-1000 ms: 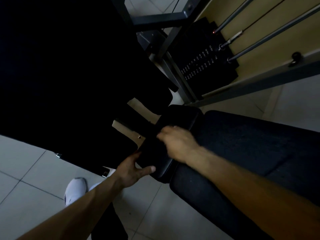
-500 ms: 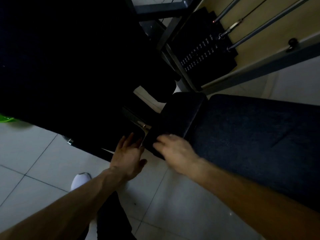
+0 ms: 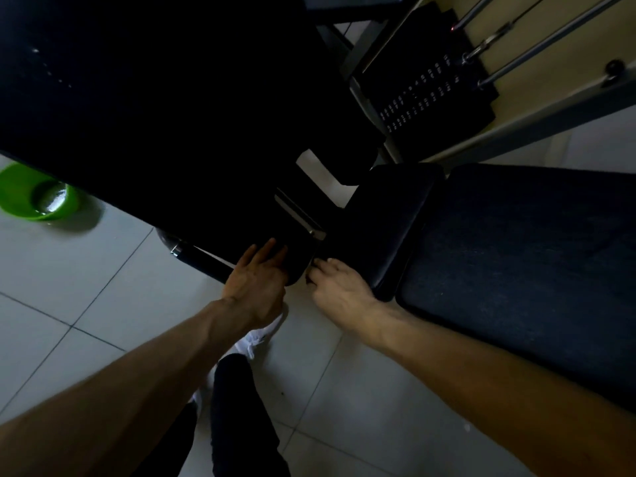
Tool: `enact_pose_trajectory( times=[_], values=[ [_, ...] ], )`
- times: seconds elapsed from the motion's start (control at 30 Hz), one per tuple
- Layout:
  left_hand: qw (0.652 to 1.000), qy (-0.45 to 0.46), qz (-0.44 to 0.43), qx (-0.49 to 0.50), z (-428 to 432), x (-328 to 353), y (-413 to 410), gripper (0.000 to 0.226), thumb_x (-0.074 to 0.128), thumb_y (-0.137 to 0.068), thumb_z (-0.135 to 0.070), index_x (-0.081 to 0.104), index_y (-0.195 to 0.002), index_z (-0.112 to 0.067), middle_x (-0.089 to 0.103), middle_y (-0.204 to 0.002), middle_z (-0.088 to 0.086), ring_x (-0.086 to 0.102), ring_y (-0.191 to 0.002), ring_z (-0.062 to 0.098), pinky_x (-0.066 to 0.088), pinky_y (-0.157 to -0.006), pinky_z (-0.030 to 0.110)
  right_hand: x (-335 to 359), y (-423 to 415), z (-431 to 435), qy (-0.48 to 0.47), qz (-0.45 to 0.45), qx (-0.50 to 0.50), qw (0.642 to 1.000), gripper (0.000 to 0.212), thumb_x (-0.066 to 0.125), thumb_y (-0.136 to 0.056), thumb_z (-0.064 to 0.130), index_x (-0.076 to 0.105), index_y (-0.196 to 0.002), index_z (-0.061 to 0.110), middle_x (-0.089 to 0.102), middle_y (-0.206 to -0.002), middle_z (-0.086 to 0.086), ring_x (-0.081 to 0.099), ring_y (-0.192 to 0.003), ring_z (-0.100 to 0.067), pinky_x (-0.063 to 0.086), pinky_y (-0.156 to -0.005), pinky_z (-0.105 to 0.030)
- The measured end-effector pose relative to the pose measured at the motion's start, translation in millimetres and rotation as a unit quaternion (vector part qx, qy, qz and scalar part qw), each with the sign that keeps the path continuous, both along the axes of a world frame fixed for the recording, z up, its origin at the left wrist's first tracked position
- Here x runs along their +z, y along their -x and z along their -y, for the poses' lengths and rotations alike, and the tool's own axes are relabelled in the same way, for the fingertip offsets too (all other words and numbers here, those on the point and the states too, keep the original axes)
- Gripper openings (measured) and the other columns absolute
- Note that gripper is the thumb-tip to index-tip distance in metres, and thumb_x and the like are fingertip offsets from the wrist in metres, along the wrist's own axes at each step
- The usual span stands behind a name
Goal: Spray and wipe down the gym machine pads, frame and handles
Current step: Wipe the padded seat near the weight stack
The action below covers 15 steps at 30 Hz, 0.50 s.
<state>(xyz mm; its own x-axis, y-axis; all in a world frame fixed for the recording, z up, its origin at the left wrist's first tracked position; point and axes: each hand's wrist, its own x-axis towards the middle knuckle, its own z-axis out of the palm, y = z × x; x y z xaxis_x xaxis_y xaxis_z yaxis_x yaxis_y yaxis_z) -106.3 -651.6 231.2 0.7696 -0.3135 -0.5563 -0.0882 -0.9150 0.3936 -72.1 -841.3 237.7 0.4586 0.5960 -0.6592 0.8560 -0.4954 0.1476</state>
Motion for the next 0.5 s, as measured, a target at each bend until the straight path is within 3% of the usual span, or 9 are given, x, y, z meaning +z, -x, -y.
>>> enact_pose_trajectory(
  times=[0.07, 0.13, 0.23, 0.33, 0.4, 0.5],
  values=[
    [1.0, 0.019, 0.0, 0.025, 5, 4, 4, 0.054, 0.048, -0.105, -0.031, 0.036, -0.157, -0.03, 0.003, -0.172, -0.003, -0.01, -0.158, 0.024, -0.002, -0.129, 0.047, 5, 0, 7, 0.015, 0.019, 0.045, 0.999, 0.039, 0.057, -0.1, 0.016, 0.065, -0.138, 0.012, 0.049, -0.154, -0.013, 0.037, -0.148, -0.037, 0.026, -0.124, -0.051],
    [0.998, 0.036, -0.004, 0.056, 12, 10, 10, 0.052, 0.049, -0.105, -0.033, 0.04, -0.156, -0.029, 0.01, -0.172, -0.003, -0.004, -0.159, 0.027, 0.002, -0.129, 0.048, 25, 1, 23, 0.017, 0.002, 0.066, 0.998, 0.03, 0.069, -0.092, 0.018, 0.076, -0.121, 0.016, 0.061, -0.143, -0.009, 0.048, -0.141, -0.035, 0.035, -0.12, -0.05],
    [0.996, 0.065, 0.008, 0.061, 27, 34, 21, 0.044, 0.052, -0.102, -0.036, 0.056, -0.144, -0.024, 0.032, -0.164, -0.001, 0.019, -0.154, 0.027, 0.024, -0.124, 0.046, 80, 7, 58, -0.03, 0.015, 0.096, 0.995, 0.019, 0.082, -0.079, 0.021, 0.083, -0.098, 0.02, 0.071, -0.124, -0.004, 0.061, -0.127, -0.033, 0.048, -0.111, -0.048],
    [0.986, 0.124, -0.013, 0.113, 46, 68, 32, 0.038, 0.054, -0.101, -0.029, 0.063, -0.136, -0.019, 0.053, -0.148, 0.004, 0.046, -0.138, 0.026, 0.045, -0.108, 0.04, 154, 6, 89, -0.068, 0.019, 0.08, 0.994, 0.02, 0.076, -0.085, 0.018, 0.08, -0.104, 0.022, 0.069, -0.126, -0.003, 0.063, -0.121, -0.03, 0.051, -0.105, -0.045],
    [0.97, 0.179, -0.037, 0.158, 64, 103, 35, 0.039, 0.054, -0.101, -0.023, 0.061, -0.139, -0.021, 0.06, -0.143, 0.004, 0.056, -0.129, 0.026, 0.048, -0.102, 0.035, 206, 9, 114, -0.054, 0.004, 0.067, 0.996, 0.024, 0.07, -0.091, 0.017, 0.077, -0.114, 0.023, 0.064, -0.133, -0.002, 0.061, -0.122, -0.029, 0.051, -0.105, -0.044],
    [0.952, 0.25, -0.037, 0.173, 96, 151, 32, 0.038, 0.051, -0.102, -0.015, 0.064, -0.137, -0.022, 0.062, -0.143, -0.002, 0.057, -0.131, 0.024, 0.045, -0.104, 0.031, 267, 28, 153, -0.043, 0.005, 0.061, 0.997, 0.022, 0.082, -0.08, 0.02, 0.081, -0.102, 0.026, 0.069, -0.129, 0.0, 0.064, -0.122, -0.029, 0.052, -0.107, -0.044]
  ],
)
